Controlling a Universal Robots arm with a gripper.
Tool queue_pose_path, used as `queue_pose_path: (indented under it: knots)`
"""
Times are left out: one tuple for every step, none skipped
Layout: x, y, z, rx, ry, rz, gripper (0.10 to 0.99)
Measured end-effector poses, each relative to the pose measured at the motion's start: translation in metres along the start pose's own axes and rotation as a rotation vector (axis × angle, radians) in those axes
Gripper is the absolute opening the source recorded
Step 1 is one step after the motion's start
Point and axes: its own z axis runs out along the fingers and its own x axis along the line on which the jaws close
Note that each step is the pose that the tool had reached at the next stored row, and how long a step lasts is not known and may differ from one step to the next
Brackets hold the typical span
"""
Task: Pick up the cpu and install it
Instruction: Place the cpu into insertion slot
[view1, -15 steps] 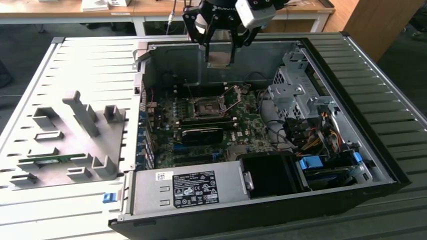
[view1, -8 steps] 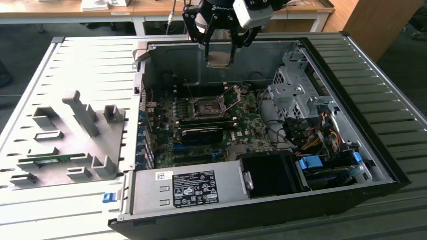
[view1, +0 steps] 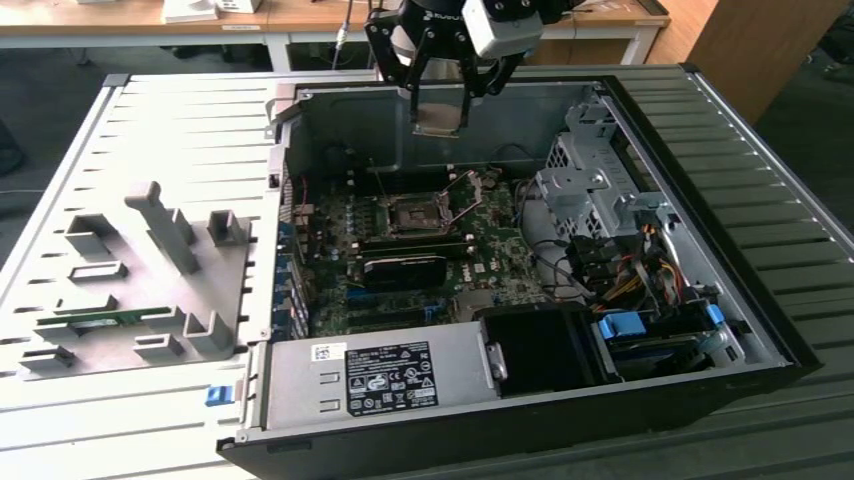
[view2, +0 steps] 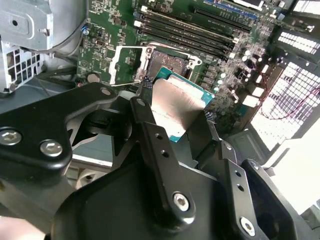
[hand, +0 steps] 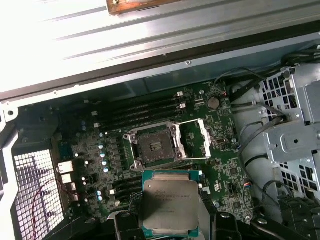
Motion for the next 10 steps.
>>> queue_pose_path:
  knots:
    - [0.0, 0.0, 0.0, 0.0, -0.0002, 0.005, 0.529]
    - [0.0, 0.0, 0.0, 0.0, -0.0004, 0.01, 0.529]
    - [0.0, 0.0, 0.0, 0.0, -0.0006, 0.015, 0.529]
    - [0.0, 0.0, 0.0, 0.0, -0.0008, 0.02, 0.529]
    - [0.0, 0.0, 0.0, 0.0, -0.001, 0.024, 0.529]
    - [0.0, 0.0, 0.0, 0.0, -0.0012, 0.029, 0.529]
    - [0.0, 0.0, 0.0, 0.0, -0.0014, 0.034, 0.529]
    - [0.0, 0.0, 0.0, 0.0, -0.0016, 0.038, 0.529]
    - [0.0, 0.0, 0.0, 0.0, -0.0017, 0.043, 0.529]
    - [0.0, 0.0, 0.0, 0.0, -0.0019, 0.047, 0.529]
